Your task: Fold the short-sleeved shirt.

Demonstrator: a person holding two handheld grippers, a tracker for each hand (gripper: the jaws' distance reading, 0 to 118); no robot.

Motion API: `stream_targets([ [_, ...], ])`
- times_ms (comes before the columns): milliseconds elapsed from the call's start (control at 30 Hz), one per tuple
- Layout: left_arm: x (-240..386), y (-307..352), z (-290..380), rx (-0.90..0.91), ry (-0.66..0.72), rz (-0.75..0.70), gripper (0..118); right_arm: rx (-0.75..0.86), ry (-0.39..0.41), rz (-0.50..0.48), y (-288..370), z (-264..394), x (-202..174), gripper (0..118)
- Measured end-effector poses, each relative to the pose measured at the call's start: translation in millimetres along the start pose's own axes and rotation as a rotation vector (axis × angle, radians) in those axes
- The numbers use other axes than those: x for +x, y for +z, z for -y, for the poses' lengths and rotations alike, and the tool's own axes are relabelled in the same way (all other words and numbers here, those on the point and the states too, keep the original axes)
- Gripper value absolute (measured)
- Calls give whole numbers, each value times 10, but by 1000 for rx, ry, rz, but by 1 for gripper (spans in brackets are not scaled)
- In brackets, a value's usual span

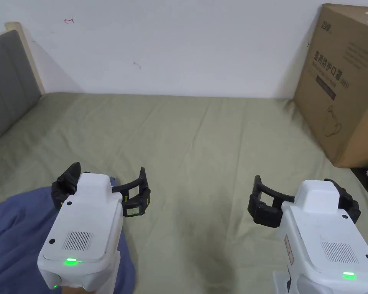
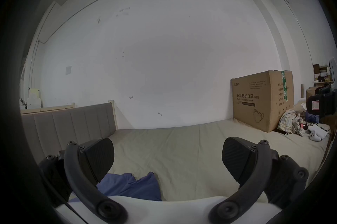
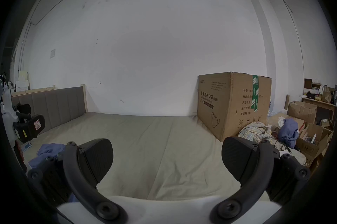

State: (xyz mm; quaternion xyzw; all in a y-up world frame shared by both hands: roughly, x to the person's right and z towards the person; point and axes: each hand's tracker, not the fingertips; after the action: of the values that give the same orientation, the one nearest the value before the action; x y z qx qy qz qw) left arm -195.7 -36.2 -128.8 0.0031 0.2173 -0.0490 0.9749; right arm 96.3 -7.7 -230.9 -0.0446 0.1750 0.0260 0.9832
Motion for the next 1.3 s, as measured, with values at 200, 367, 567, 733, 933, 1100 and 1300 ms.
stream_targets([
  [200,-48,5,11,-8,21,-5,118,9,24,1,16,-14,-3,116],
  [367,-75,-9,31,-15,23,-2,118,5,25,5,20,-11,-3,116],
  [567,-81,-7,27,-12,20,-4,118,4,25,10,24,-17,0,116],
  [733,-80,-8,10,-9,25,0,118,4,24,13,25,-21,11,116],
  [933,-83,-10,7,-4,13,-2,118,2,26,15,26,-25,22,116],
  [1100,-87,-12,-8,-2,11,-4,118,3,32,14,23,-25,22,116],
  [1300,-79,-18,-13,2,-1,-8,118,3,35,15,21,-31,17,116],
])
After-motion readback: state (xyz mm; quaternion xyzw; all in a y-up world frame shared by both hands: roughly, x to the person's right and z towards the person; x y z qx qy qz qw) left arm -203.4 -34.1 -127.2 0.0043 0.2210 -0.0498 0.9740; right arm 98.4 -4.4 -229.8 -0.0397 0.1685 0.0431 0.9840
